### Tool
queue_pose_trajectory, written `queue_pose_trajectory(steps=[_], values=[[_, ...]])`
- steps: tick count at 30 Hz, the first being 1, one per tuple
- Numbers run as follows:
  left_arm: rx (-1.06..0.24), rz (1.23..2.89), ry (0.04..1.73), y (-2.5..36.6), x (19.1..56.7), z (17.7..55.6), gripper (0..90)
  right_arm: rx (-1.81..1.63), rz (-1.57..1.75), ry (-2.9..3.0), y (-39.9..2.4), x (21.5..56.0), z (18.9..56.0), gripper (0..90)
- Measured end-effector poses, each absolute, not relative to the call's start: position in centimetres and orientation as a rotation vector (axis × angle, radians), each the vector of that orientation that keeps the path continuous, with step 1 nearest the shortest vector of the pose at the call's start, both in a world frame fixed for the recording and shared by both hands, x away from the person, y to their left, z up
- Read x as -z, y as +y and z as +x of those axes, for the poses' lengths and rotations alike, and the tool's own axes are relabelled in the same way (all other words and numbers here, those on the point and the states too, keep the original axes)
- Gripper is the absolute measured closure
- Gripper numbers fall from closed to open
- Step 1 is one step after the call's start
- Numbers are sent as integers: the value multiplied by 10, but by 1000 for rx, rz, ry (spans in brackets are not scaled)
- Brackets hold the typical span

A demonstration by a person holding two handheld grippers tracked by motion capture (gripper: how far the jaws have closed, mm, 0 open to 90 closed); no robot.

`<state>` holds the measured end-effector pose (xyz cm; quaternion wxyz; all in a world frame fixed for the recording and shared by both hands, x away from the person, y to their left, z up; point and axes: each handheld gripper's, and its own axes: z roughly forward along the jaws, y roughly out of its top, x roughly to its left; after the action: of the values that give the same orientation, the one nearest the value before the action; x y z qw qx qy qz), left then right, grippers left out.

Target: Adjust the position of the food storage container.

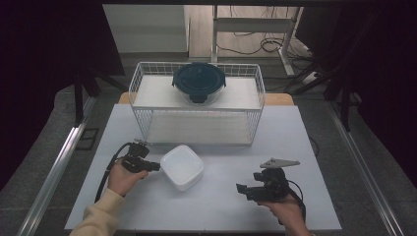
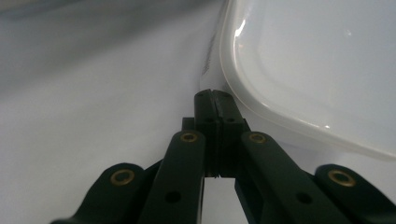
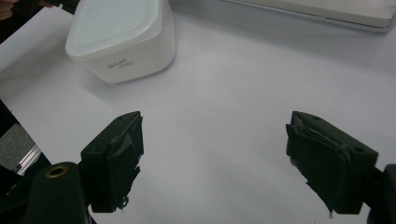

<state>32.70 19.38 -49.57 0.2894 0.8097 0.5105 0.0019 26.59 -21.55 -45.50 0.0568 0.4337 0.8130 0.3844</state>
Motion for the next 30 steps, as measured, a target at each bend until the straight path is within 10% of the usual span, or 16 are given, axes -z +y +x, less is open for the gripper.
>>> queue_pose_trajectory(steps=[30], values=[[103, 2138, 1202, 88, 500, 370, 900, -1162, 1339, 2450, -225, 456, 269, 187]])
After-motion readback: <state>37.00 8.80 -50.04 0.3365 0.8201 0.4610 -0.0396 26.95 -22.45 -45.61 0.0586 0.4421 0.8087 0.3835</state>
